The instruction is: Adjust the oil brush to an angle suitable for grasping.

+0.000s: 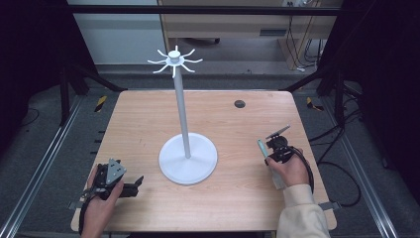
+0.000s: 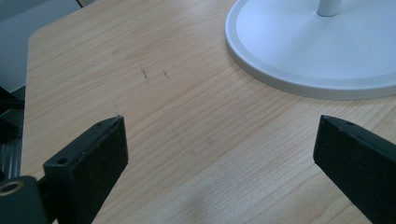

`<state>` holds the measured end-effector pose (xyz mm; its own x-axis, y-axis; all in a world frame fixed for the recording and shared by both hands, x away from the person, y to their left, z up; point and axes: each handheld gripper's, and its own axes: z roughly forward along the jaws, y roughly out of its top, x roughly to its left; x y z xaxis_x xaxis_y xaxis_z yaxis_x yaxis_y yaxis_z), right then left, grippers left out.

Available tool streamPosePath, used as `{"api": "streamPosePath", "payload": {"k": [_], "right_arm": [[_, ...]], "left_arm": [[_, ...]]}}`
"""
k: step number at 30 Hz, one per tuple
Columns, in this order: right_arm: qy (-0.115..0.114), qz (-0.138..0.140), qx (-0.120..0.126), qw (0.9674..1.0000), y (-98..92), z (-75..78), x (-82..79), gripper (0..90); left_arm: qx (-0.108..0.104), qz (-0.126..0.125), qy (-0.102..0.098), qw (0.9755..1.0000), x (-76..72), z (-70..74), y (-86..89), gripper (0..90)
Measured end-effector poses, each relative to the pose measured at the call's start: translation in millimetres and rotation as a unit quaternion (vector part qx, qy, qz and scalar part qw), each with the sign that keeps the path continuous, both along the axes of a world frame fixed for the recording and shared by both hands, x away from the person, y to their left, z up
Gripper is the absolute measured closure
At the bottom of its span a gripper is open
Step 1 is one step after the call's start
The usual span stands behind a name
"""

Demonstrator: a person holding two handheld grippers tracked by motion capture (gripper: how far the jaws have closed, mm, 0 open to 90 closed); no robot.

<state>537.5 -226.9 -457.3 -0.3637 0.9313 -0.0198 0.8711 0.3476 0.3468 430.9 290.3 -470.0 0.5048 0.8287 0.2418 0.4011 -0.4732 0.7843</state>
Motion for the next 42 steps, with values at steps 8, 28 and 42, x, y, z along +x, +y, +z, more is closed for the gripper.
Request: {"api": "streamPosePath", "payload": {"k": [8, 28, 42], "right_arm": [[0.011, 0.002, -0.007, 0.9999, -0.2, -4.2, 0.7, 68.4], [0.026, 0.001, -0.014, 0.9996, 1.7, -10.4, 2.3, 75.5], [0.024, -0.022, -0.006, 0.9995, -0.3, -10.6, 3.1, 82.2]], "left_arm": [[0.002, -0.002, 0.001, 1.0, 0.0, -0.2, -0.8, 2.7], [0.002, -0.005, 0.001, 1.0, 0.2, -0.7, -2.3, 2.8], [0.003, -0.008, 0.003, 1.0, 0.4, -1.1, -3.4, 2.9]]}}
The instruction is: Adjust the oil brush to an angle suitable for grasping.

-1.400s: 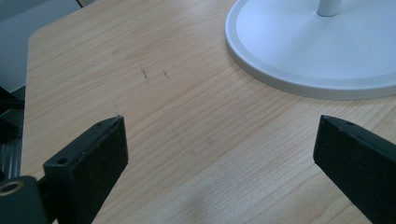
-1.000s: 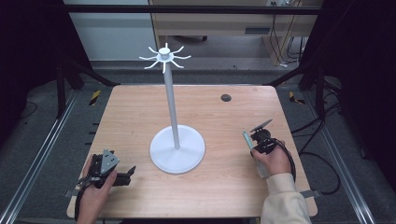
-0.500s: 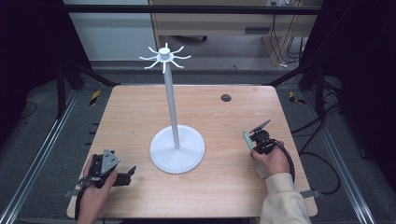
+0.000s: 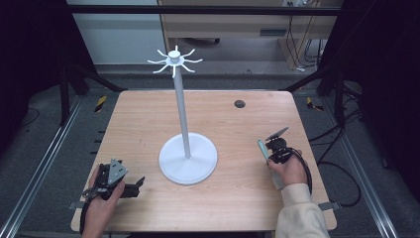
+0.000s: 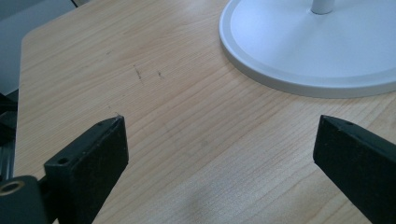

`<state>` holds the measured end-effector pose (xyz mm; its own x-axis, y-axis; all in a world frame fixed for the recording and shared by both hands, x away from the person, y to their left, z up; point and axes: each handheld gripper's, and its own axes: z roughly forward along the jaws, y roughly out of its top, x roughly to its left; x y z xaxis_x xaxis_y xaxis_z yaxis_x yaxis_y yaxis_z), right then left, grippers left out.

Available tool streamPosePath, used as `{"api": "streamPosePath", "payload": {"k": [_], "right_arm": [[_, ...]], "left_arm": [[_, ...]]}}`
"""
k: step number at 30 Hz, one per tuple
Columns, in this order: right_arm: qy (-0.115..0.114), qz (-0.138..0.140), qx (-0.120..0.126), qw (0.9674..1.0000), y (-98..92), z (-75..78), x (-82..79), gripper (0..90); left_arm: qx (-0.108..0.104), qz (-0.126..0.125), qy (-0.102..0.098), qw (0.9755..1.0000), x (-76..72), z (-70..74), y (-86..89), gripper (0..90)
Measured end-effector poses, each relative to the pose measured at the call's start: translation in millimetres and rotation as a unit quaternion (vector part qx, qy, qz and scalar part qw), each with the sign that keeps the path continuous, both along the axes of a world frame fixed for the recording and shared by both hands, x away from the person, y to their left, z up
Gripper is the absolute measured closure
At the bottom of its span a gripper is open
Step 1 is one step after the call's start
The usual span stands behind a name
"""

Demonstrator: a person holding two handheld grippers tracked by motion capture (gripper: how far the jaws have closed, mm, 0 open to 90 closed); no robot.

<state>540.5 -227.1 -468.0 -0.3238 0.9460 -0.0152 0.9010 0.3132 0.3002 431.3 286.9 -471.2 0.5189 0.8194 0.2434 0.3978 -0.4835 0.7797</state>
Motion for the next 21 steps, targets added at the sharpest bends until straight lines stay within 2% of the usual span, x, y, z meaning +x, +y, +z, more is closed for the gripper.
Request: {"api": "streamPosePath", "payload": {"k": [4, 11, 17, 21], "right_arm": [[0.002, 0.003, 0.006, 1.0, -0.7, 0.8, -0.3, 82.6], [-0.016, 0.009, 0.015, 0.9997, -0.8, 9.2, -1.6, 82.7], [-0.051, 0.017, 0.025, 0.9983, 0.5, 22.9, -3.2, 82.8], [-0.08, 0.027, 0.039, 0.9957, 4.4, 41.2, -4.9, 82.7]], "left_arm": [[-0.001, 0.0, 0.0, 1.0, 0.2, -0.1, -0.2, 2.9], [-0.003, 0.001, -0.001, 1.0, 0.1, 0.1, 0.6, 2.9], [-0.002, 0.003, 0.0, 1.0, 0.3, 0.5, 1.9, 2.9], [0.001, 0.005, -0.001, 1.0, -0.2, 0.6, 2.5, 2.9]]}}
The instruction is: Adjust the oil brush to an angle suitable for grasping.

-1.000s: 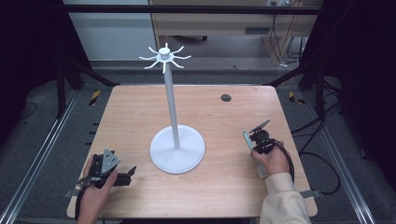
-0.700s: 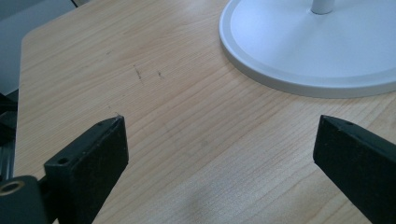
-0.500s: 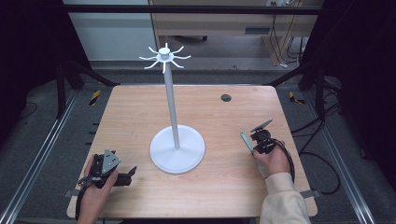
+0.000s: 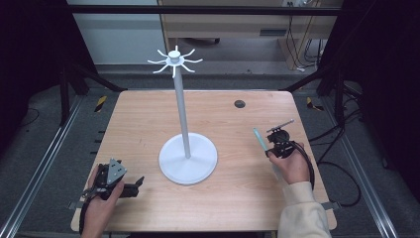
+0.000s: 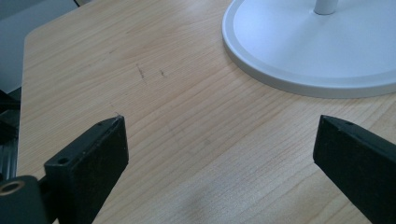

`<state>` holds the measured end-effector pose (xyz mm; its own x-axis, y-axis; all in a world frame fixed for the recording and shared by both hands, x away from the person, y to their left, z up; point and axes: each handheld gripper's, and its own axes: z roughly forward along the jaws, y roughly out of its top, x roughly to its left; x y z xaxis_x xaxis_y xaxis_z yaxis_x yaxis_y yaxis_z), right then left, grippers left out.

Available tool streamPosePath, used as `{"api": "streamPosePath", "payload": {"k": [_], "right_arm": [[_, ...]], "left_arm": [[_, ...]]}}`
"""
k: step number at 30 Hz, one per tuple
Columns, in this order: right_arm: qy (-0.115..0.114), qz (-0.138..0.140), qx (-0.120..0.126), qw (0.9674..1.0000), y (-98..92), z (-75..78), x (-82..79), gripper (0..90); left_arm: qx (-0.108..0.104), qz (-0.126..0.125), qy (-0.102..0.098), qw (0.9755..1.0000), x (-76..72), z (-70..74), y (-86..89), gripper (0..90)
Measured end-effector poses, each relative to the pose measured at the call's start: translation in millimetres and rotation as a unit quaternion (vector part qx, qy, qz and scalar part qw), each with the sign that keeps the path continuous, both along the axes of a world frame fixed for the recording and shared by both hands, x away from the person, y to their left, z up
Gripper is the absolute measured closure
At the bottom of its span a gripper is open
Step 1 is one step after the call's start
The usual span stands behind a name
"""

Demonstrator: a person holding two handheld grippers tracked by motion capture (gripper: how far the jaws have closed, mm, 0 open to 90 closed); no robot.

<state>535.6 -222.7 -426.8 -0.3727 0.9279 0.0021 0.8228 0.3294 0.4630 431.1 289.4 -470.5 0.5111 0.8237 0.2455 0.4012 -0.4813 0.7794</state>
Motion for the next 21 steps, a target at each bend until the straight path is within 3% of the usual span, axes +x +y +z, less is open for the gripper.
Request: {"api": "streamPosePath", "payload": {"k": [7, 11, 21], "right_arm": [[-0.021, 0.003, 0.024, 0.9995, 4.2, 16.8, 2.9, 82.7], [-0.044, 0.006, 0.041, 0.9982, 6.5, 28.7, 6.8, 82.8], [-0.11, 0.028, 0.074, 0.9908, 17.2, 70.1, -3.8, 82.7]], "left_arm": [[-0.002, 0.001, 0.0, 1.0, 1.0, -0.2, 1.2, 2.9], [-0.004, 0.003, -0.002, 1.0, 1.1, 0.0, 1.9, 2.9], [-0.005, 0.002, -0.004, 1.0, 0.9, 0.6, 2.4, 2.9]]}}
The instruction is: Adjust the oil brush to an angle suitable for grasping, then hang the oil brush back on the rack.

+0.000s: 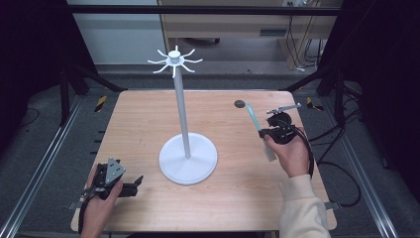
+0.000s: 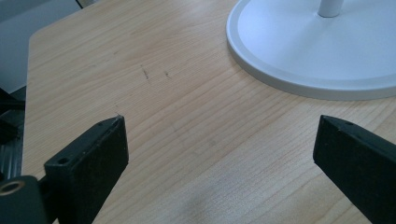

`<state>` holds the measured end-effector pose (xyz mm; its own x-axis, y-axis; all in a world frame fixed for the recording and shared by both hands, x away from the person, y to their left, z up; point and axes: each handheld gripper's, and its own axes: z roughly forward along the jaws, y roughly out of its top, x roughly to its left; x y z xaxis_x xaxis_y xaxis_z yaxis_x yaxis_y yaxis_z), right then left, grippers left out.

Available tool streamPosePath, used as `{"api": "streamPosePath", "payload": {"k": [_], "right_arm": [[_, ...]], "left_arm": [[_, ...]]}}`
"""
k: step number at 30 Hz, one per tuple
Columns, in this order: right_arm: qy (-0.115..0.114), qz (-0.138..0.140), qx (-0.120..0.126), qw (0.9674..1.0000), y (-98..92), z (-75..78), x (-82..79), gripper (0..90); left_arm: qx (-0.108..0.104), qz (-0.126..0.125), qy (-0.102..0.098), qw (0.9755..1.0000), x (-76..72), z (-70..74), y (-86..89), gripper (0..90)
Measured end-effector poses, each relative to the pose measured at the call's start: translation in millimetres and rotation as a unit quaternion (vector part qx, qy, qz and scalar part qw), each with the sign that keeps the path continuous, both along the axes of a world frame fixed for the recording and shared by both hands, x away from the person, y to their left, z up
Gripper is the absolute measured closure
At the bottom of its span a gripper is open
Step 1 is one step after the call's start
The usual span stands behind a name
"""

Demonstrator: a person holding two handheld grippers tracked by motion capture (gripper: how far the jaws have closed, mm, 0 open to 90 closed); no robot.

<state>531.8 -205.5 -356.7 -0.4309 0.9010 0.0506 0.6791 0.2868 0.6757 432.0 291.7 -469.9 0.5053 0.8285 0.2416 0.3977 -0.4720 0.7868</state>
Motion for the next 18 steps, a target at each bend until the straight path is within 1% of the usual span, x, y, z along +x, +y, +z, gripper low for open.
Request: {"api": "streamPosePath", "payload": {"k": [1, 4, 6, 7, 9, 11, 12, 13, 18], "right_arm": [[-0.005, 0.003, 0.004, 1.0, 0.9, 3.9, -2.1, 82.8], [-0.031, 0.014, 0.013, 0.9993, 3.6, 15.5, -8.2, 82.7], [-0.047, 0.023, 0.025, 0.9983, 5.9, 23.7, -12.7, 82.7], [-0.053, 0.025, 0.028, 0.9979, 7.0, 26.9, -14.5, 82.7], [-0.072, 0.034, 0.034, 0.9962, 9.6, 35.9, -19.3, 82.7], [-0.08, 0.037, 0.043, 0.9951, 11.9, 42.3, -23.3, 82.7], [-0.089, 0.042, 0.046, 0.994, 13.2, 46.3, -25.8, 82.7], [-0.091, 0.043, 0.049, 0.9937, 14.2, 48.7, -27.6, 82.7], [-0.116, 0.056, 0.057, 0.99, 18.6, 64.3, -33.8, 82.8]], "left_arm": [[0.0, 0.0, 0.0, 1.0, -0.1, 0.0, -0.3, 2.9], [0.0, 0.0, -0.001, 1.0, -0.6, 0.9, -0.2, 2.9], [-0.002, 0.001, -0.002, 1.0, -0.4, 0.8, 0.1, 2.9], [-0.003, 0.002, -0.002, 1.0, 0.1, 0.5, 0.2, 2.9], [-0.002, 0.002, -0.002, 1.0, 0.2, 0.4, 0.3, 2.9], [-0.004, 0.001, -0.002, 1.0, -0.2, 0.9, 0.4, 2.9], [-0.004, 0.001, -0.001, 1.0, -0.3, 1.1, 0.6, 2.9], [-0.002, 0.001, -0.001, 1.0, -0.3, 1.2, 0.9, 2.9], [-0.002, 0.004, -0.002, 1.0, -0.6, 0.8, 1.8, 2.9]]}}
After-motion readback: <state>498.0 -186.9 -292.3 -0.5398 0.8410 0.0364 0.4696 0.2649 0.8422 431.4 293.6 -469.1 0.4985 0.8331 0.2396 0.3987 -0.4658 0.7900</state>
